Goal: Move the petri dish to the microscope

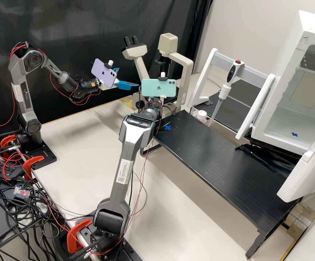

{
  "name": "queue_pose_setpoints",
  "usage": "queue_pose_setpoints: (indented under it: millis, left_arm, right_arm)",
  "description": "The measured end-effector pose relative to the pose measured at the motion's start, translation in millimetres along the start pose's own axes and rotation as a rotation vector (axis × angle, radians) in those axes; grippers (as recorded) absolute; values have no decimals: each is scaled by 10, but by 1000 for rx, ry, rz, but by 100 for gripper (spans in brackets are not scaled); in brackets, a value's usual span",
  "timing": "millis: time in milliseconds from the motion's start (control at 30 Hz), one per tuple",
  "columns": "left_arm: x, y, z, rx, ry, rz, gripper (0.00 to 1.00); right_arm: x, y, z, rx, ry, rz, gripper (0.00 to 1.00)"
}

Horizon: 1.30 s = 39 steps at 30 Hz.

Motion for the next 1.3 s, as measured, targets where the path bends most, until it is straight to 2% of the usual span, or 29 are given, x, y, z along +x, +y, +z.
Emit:
queue_pose_setpoints:
  millis: [300,367,600,667,800,967,1033,1100,1233,1300]
  left_arm:
    - [0,0,0,0,0,0,100]
    - [0,0,0,0,0,0,100]
    - [0,0,0,0,0,0,100]
    - [0,0,0,0,0,0,100]
    - [0,0,0,0,0,0,100]
    - [0,0,0,0,0,0,100]
    - [0,0,0,0,0,0,100]
    - [0,0,0,0,0,0,100]
    - [0,0,0,0,0,0,100]
    - [0,0,0,0,0,0,100]
  right_arm:
    - [-11,-18,39,-1,-3,-18,100]
    - [-24,-48,64,8,-10,-25,100]
    - [-153,-91,89,17,-4,-6,100]
    - [-270,-77,58,6,-3,1,100]
    - [-490,-30,-39,-56,36,33,100]
    - [-865,-83,-74,-65,49,52,100]
    - [-1034,-108,-96,-57,71,85,100]
    - [-1243,-151,-119,-68,96,111,100]
    - [-1694,-188,-192,-99,182,201,100]
    - [-2024,-158,-206,-129,220,272,100]
